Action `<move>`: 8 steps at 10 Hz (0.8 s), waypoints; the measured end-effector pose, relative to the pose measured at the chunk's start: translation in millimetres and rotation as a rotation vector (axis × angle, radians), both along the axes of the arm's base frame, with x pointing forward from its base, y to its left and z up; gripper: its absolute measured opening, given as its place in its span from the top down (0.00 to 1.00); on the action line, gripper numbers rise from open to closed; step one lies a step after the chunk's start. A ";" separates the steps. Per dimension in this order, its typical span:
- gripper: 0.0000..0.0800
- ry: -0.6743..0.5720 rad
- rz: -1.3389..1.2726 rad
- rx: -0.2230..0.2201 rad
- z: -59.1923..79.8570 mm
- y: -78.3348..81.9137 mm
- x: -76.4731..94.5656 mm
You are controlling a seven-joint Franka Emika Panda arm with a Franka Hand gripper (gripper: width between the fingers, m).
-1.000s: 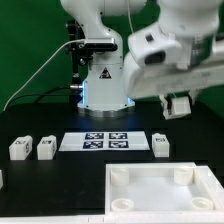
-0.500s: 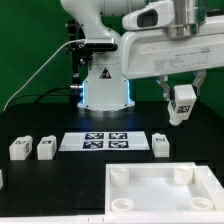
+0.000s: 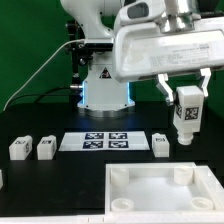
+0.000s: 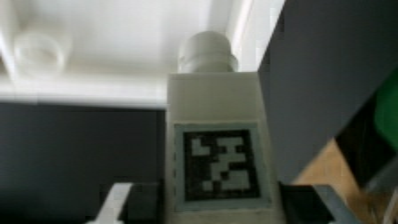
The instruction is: Assemble one leg
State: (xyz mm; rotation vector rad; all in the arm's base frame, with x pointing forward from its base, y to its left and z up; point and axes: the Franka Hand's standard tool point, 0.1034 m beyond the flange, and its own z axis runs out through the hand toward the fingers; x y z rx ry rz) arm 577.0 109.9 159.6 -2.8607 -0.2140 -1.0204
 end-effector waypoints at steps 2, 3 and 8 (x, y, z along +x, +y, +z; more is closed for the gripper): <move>0.63 0.058 0.006 -0.007 -11.3 0.1 -6.3; 0.63 0.053 0.006 -0.006 -10.8 0.1 -5.9; 0.63 0.035 0.002 0.002 -20.2 1.4 27.3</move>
Offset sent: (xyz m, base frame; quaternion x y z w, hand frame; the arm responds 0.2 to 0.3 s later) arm 0.0000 0.0000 0.0000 0.0000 0.0000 0.0000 1.0000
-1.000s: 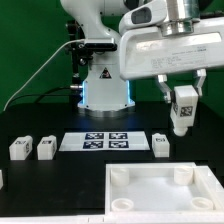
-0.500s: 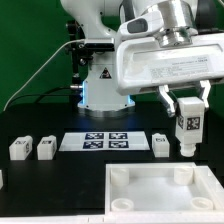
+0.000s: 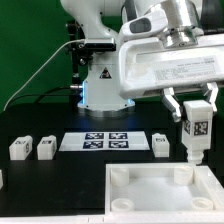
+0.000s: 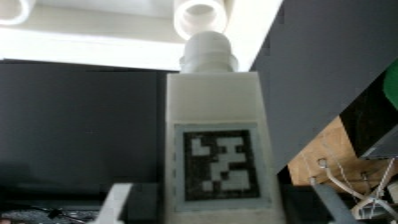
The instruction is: Assemble one leg
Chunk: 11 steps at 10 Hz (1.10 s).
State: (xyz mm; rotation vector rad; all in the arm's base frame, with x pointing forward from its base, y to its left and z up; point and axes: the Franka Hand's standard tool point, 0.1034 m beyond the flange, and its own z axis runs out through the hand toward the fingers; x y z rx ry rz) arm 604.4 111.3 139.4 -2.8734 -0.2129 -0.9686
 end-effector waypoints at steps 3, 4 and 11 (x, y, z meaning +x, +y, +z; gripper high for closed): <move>0.63 0.016 -0.005 0.011 -26.4 3.6 10.7; 0.63 0.020 -0.007 0.013 -32.4 3.7 13.9; 0.63 0.052 -0.013 0.019 -60.9 4.9 14.5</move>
Offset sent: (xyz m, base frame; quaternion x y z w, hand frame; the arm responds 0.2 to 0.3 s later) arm 0.0218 -0.0048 -0.0191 -0.0207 0.0104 0.0031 0.9997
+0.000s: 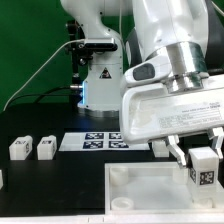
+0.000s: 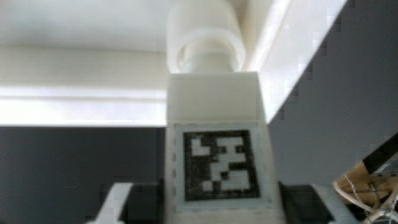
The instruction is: Assemble one leg
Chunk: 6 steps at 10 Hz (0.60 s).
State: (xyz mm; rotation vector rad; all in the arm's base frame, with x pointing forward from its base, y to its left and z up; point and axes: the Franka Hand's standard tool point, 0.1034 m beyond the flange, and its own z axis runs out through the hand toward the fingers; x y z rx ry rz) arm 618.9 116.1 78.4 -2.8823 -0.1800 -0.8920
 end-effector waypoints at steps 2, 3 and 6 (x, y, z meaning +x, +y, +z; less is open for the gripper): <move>0.63 -0.012 -0.012 0.004 -0.9 0.3 0.1; 0.63 -0.010 -0.025 0.006 -0.9 0.4 0.1; 0.63 0.000 -0.065 -0.013 -2.2 0.5 -0.9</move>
Offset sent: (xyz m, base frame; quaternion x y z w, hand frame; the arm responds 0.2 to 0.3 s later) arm -0.0062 0.0129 -0.0216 -0.0575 -0.0390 -0.0134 0.9975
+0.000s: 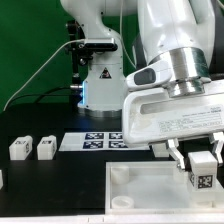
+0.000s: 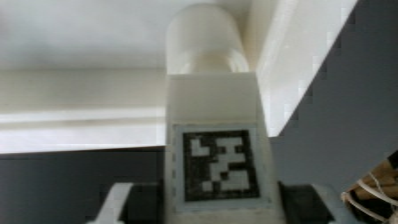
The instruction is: Assemble one leg
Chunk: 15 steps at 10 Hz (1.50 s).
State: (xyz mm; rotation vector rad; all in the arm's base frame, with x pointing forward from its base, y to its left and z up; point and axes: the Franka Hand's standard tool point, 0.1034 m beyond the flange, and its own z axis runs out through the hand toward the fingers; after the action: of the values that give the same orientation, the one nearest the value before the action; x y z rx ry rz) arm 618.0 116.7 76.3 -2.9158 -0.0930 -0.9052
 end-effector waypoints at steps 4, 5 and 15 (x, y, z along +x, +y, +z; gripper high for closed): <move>0.20 0.011 -0.001 0.000 -2.8 -1.0 -1.5; 0.20 0.012 -0.001 0.000 -3.0 -1.1 -1.6; 0.19 0.293 0.038 0.027 28.5 2.6 -4.6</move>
Offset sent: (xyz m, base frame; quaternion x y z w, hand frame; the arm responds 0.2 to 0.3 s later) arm 0.0000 0.0000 0.0000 0.0000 0.0000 0.0000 1.0000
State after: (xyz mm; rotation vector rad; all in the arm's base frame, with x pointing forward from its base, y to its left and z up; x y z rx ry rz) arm 613.4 119.2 104.7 -2.9723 -0.1135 -0.4625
